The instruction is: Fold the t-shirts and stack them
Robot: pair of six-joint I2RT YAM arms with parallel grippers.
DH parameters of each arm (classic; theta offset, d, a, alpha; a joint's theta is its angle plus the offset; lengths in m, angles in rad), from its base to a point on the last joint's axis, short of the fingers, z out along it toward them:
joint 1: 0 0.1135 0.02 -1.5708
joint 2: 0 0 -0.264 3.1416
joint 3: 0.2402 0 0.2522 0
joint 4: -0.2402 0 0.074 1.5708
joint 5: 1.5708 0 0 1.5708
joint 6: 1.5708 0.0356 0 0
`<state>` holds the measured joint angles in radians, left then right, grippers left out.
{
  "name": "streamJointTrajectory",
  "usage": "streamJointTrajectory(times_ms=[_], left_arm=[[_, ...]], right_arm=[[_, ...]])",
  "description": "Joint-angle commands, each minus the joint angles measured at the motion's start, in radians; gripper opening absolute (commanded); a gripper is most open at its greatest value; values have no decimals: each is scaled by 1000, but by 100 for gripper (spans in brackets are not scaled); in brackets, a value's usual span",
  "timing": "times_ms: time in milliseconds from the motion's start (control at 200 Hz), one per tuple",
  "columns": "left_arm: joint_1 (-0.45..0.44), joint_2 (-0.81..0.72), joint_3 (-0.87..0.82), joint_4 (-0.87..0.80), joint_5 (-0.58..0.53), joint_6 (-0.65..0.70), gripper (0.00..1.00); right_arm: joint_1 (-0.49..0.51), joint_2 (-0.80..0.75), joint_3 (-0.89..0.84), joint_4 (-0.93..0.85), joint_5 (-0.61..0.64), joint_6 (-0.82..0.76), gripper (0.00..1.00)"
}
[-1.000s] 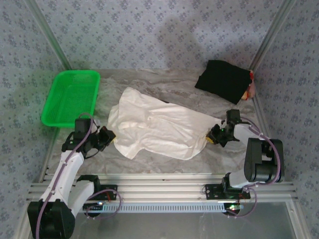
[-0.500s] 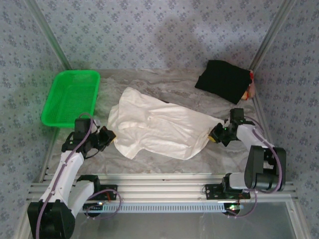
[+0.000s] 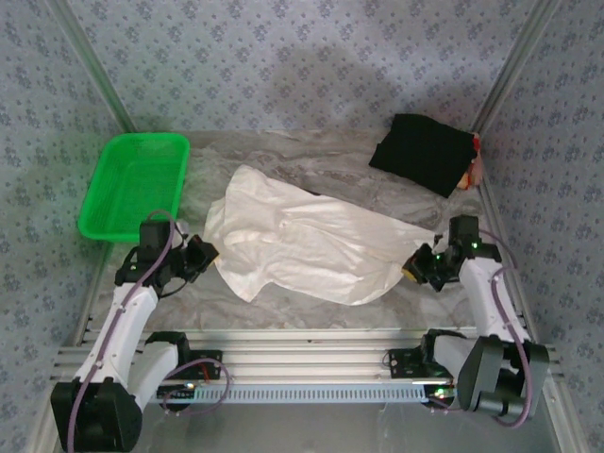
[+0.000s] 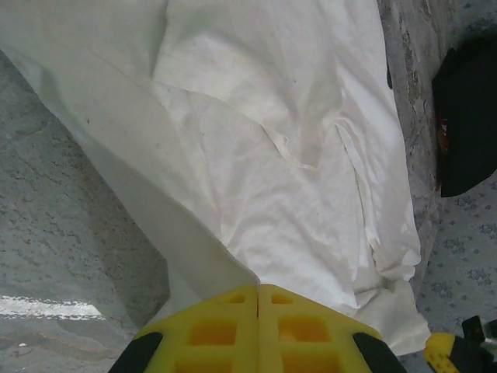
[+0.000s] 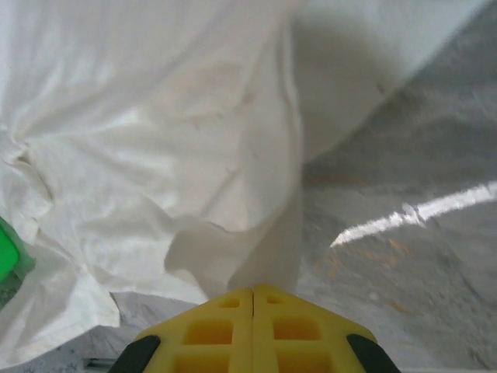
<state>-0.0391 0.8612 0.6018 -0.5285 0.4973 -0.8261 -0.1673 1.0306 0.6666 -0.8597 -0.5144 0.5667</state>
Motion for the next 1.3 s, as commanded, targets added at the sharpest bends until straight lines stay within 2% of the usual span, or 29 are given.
streamJointTrajectory(times_ms=[0,145,275,400,485,595,769,944,1104,1299], left_arm=[[5,6,30,-7,-2,22,0],[5,12,40,-11,-2,28,0],[6,20,60,-22,-8,30,0],[14,30,92,-57,-40,47,0],[22,35,114,-71,-67,56,0],[30,46,128,-57,-85,64,0],[28,62,133,-6,-71,77,0],[27,72,158,-33,-96,127,0],[28,62,201,-107,-169,162,0],[28,121,246,-55,-177,153,0]], right_arm=[[-19,-61,-74,-106,-14,-12,0],[-12,-107,-78,-160,27,14,0],[9,-144,-50,-229,158,32,0],[26,-258,-17,-347,291,134,0],[32,-331,-8,-392,310,210,0],[106,-348,1,-411,385,313,0],[135,-326,-31,-395,398,329,0],[153,-304,-89,-357,385,343,0],[161,-288,-68,-364,399,337,0],[148,-250,-50,-359,410,289,0]])
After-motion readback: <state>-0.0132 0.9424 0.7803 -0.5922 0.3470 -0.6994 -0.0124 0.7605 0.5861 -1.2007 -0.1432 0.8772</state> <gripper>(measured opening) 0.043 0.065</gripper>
